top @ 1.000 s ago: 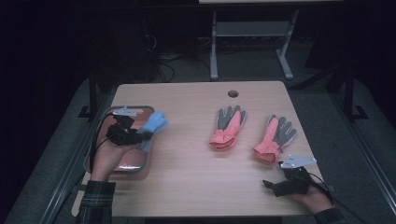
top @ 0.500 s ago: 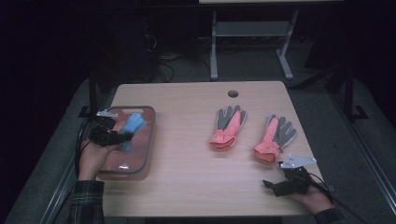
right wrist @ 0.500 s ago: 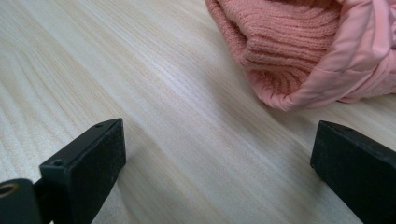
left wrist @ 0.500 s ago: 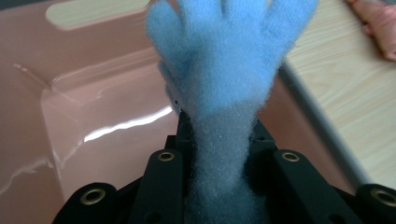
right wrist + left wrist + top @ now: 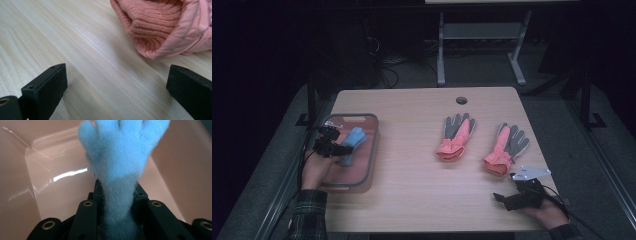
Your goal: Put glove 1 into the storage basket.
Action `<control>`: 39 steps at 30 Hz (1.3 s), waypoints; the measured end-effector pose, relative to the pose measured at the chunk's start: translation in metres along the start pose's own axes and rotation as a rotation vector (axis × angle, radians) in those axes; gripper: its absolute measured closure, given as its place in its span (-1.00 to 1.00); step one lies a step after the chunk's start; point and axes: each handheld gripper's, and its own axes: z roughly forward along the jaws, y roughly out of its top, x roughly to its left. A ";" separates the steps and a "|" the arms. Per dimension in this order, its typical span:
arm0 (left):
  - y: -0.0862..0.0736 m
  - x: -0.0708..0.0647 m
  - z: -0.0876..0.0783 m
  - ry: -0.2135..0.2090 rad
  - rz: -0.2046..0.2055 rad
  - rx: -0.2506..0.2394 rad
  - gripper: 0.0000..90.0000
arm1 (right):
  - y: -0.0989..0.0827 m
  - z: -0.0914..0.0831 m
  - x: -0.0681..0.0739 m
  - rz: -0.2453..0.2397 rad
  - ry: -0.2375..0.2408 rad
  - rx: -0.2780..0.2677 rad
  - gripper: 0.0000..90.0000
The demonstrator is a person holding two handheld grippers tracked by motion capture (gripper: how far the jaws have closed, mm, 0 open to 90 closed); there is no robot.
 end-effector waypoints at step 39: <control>0.018 -0.023 -0.020 -0.100 0.034 -0.113 -0.59 | -0.002 -0.002 0.000 -0.002 -0.001 -0.001 -0.93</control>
